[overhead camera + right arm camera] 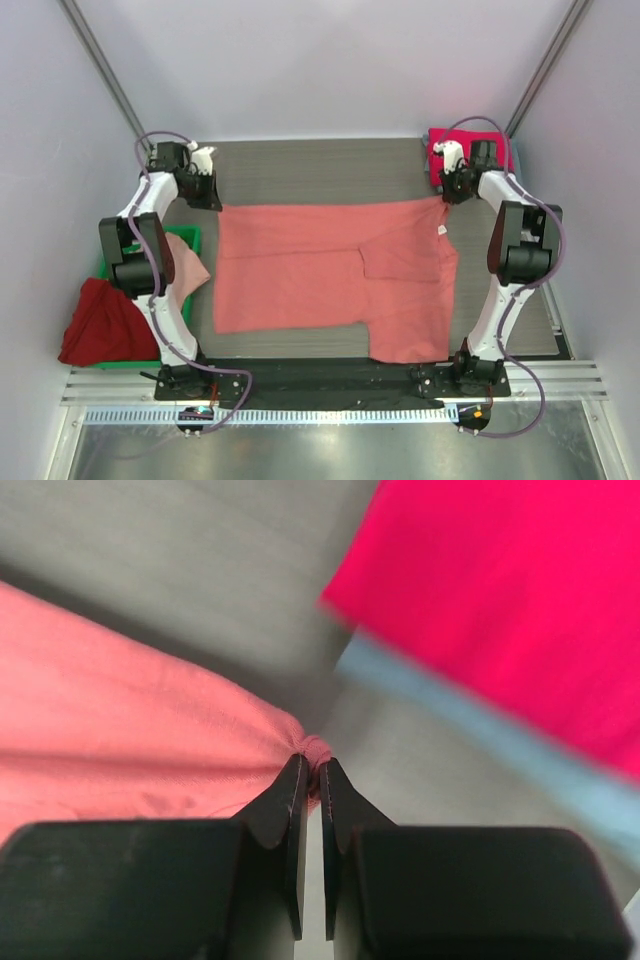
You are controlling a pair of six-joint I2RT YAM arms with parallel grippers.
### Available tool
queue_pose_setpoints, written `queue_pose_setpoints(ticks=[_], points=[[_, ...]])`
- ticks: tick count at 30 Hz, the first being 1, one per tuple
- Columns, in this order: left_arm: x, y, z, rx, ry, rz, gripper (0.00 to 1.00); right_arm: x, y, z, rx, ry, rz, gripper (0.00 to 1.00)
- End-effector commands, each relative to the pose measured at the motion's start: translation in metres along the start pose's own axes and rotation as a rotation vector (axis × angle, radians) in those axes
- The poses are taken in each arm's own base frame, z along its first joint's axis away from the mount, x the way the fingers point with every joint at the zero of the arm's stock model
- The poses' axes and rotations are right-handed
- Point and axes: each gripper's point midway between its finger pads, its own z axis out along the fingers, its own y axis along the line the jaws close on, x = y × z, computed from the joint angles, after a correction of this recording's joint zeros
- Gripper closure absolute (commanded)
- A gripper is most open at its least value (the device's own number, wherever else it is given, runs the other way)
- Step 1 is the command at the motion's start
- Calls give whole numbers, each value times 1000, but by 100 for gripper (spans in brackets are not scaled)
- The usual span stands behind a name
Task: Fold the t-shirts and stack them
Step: Fold the tshirt
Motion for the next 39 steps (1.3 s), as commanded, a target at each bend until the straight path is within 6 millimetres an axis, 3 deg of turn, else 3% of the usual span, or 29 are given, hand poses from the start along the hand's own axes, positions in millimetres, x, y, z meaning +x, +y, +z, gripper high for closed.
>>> queue_pose_setpoints(ticks=[1,2,5,6,7,9,11,14,15,16,18,19,20,22,23,24,25,26,27,28,29,30,31,33,34,36,37,38,39], points=[[-33,20,7,-55,-72,-3,100,-52,-42,8,112,-108,-40,99],[-38,25,14,-56,-73,-16,100,-42,-43,27,103,-77,-34,99],[-44,40,31,-87,-61,-29,100,-55,-57,42,138,-86,-52,96],[-44,44,35,-101,-56,-30,100,-47,-58,55,138,-65,-48,91],[-45,50,37,-134,-51,-25,95,-57,-64,57,168,-88,-50,76],[-51,56,39,-162,-60,-19,89,-62,-72,58,215,-94,-44,67],[-67,62,30,-218,-107,-20,82,-86,-81,41,256,-148,-17,61],[-111,54,-12,-263,-237,-17,72,-124,-85,-14,306,-246,-4,57],[-129,46,-39,-284,-298,-6,66,-131,-85,-29,316,-267,-2,57],[-137,40,-51,-284,-327,6,64,-144,-79,-63,322,-313,-10,56],[-141,26,-72,-267,-350,50,57,-148,-70,-94,322,-337,-34,55],[-141,15,-88,-268,-359,93,54,-130,-58,-93,293,-303,-34,54],[-131,8,-91,-258,-323,99,51,-134,-50,-122,302,-336,-49,53],[-119,-15,-104,-200,-297,137,50,-93,-20,-116,212,-244,-74,53],[-94,-22,-100,-165,-219,147,51,-90,-2,-132,164,-267,-109,53],[-81,-29,-102,-141,-189,169,53,-76,11,-132,123,-242,-133,53],[-73,-42,-110,-110,-179,220,54,-41,31,-124,61,-169,-165,53],[-43,-48,-105,-72,-101,220,55,-30,45,-126,16,-163,-175,53],[-31,-53,-106,-56,-77,239,56,-23,56,-136,-8,-168,-204,54],[-19,-57,-105,-43,-49,256,56,9,80,-134,-105,-97,-269,54],[-5,-64,-113,-29,-29,297,57,20,94,-136,-157,-82,-308,54],[16,-66,-106,-10,18,296,58,27,101,-144,-169,-78,-334,54],[28,-71,-106,1,36,308,58,54,118,-145,-232,-23,-339,54],[57,-80,-106,42,75,328,59,73,131,-155,-279,-11,-509,55],[66,-84,-105,54,88,338,60,95,143,-155,-320,18,-548,55],[81,-85,-106,47,104,367,60,111,150,-157,-351,12,-720,55],[96,-86,-101,56,137,361,60,129,161,-161,-391,24,-772,57],[100,-86,-100,53,141,361,60,136,166,-162,-425,6,-917,57],[106,-84,-100,45,153,359,61,156,179,-165,-490,20,-958,58]])
